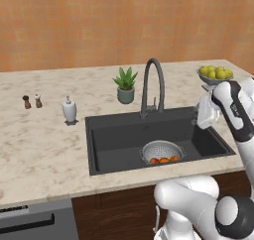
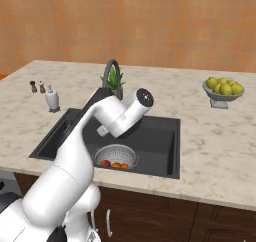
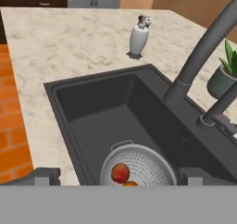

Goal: Put the colander in the sink, put the tangerine, apple, orange in the colander, and turn on the sink faucet and pour water over the colander.

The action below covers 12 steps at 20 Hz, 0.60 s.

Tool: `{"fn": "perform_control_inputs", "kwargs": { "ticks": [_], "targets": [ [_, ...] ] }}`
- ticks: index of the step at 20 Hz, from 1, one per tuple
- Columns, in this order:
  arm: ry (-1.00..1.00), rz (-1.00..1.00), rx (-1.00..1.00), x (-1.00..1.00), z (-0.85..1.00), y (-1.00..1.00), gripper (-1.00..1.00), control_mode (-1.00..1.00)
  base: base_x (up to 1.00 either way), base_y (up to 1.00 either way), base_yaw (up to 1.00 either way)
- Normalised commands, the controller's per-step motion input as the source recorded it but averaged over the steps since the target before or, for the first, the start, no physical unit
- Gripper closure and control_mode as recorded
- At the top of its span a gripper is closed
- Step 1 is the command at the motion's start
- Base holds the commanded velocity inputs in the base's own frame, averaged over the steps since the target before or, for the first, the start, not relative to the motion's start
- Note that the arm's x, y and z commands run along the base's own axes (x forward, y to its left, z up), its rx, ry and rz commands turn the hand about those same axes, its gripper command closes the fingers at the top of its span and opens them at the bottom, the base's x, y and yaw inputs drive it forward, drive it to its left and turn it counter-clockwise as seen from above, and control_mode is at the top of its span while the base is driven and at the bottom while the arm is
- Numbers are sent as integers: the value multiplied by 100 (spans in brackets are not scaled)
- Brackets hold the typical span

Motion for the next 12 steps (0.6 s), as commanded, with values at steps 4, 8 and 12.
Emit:
{"fn": "perform_control_inputs", "kwargs": {
  "ticks": [4,8,12],
  "targets": [
    [-6,0,23,11,0,-13,-100,-100,0,0,0],
    [-3,0,20,7,0,-14,-100,-100,0,0,0],
    [0,0,6,15,-10,-1,-100,-100,0,0,0]
  ]
}}
